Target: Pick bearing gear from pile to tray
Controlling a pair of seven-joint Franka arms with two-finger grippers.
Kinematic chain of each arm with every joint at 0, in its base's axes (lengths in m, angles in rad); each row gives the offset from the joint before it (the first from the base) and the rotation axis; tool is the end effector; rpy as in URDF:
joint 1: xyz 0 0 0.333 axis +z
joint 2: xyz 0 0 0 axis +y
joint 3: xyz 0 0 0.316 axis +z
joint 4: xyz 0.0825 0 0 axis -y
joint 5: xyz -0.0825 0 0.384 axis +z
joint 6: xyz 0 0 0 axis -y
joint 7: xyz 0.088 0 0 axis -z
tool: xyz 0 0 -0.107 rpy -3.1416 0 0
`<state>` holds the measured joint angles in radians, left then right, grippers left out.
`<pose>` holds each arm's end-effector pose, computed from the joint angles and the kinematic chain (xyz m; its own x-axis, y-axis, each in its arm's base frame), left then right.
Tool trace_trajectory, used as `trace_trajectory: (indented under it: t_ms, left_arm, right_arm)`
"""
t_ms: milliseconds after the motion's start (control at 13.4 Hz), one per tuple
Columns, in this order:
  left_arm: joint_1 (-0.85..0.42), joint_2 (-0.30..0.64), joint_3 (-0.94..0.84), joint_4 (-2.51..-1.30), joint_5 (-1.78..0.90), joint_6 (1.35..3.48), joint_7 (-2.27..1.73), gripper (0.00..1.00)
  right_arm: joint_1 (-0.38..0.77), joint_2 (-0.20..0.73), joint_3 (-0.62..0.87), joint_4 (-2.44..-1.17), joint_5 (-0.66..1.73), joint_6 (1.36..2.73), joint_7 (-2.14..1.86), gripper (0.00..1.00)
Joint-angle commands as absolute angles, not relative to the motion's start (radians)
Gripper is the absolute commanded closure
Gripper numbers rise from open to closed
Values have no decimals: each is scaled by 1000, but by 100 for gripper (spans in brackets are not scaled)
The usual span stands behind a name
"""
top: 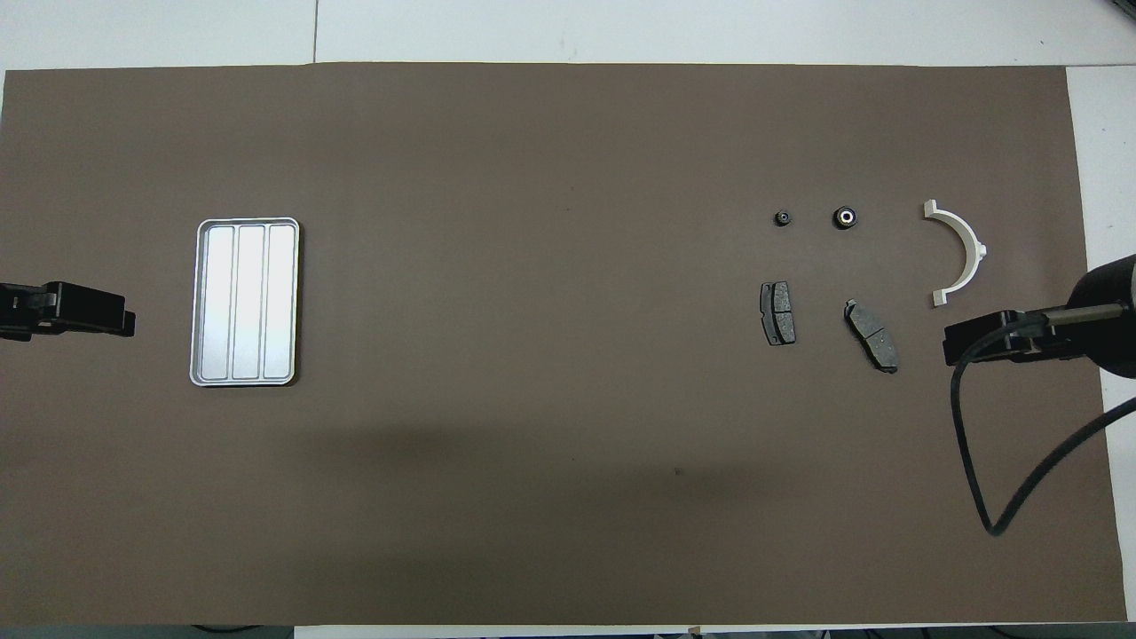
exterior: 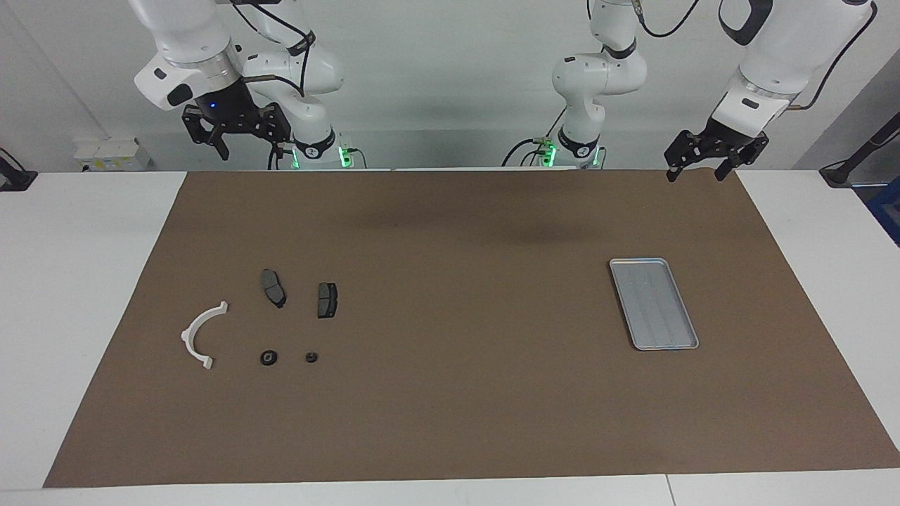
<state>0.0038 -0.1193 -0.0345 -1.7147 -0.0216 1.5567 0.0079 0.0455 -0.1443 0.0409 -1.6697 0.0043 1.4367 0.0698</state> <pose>0.5137 -0.0192 0.6193 0.9985 -0.0385 -0.0386 -0.0378 -0.9991 0.0178 0.4922 0.0448 0.6430 0.9960 0.0159 -0.0884 0.0166 -0.9998 0.0078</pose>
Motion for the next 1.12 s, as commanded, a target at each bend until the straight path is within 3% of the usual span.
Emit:
trace_trajectory:
  t_ms: [0, 1044]
  left_arm:
    - [-6, -144, -26, -1744, -31, 1566, 8, 0]
    - [-6, -144, -26, -1744, -31, 1566, 8, 0]
  right_arm:
    - [32, -153, 44, -1675, 15, 1434, 64, 0]
    - [34, -167, 43, -1672, 29, 1437, 57, 0]
